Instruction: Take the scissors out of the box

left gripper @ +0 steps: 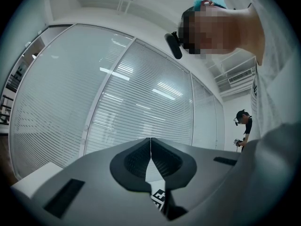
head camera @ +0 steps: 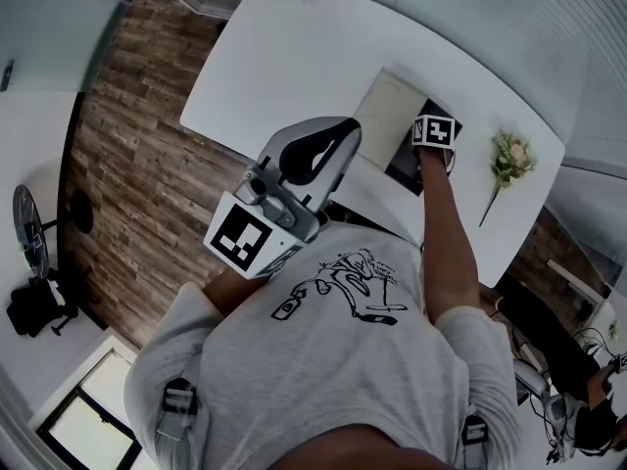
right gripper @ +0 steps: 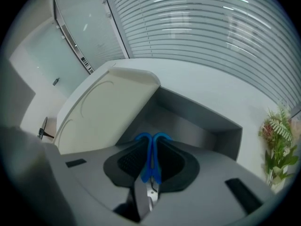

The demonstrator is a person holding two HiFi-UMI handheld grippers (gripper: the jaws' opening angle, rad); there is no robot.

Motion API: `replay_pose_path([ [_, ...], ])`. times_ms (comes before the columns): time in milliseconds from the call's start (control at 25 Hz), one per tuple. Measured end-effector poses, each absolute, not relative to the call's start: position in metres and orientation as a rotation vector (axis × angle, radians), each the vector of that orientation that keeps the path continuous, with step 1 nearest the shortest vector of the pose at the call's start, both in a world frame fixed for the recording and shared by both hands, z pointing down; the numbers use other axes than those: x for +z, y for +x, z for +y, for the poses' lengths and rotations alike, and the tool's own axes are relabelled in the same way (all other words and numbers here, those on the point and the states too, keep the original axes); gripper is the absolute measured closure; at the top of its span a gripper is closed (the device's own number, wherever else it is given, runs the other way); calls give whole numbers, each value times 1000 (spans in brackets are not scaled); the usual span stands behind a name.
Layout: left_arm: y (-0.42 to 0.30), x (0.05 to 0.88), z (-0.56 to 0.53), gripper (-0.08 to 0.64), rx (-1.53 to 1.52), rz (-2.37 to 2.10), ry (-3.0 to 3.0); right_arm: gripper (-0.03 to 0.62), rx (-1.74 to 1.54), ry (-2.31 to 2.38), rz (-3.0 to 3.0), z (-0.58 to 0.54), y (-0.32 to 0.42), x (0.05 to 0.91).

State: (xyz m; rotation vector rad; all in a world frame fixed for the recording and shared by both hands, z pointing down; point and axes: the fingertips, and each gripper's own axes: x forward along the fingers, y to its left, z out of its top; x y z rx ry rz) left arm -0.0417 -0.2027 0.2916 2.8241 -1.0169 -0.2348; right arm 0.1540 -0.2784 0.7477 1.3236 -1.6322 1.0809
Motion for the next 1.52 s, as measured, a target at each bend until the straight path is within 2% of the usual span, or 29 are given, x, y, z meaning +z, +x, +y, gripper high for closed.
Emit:
replay_pose_path([
  [1520,-10,280,-177,538,-248,-933,2881,520,846,1593,-1989,-266,172,627],
])
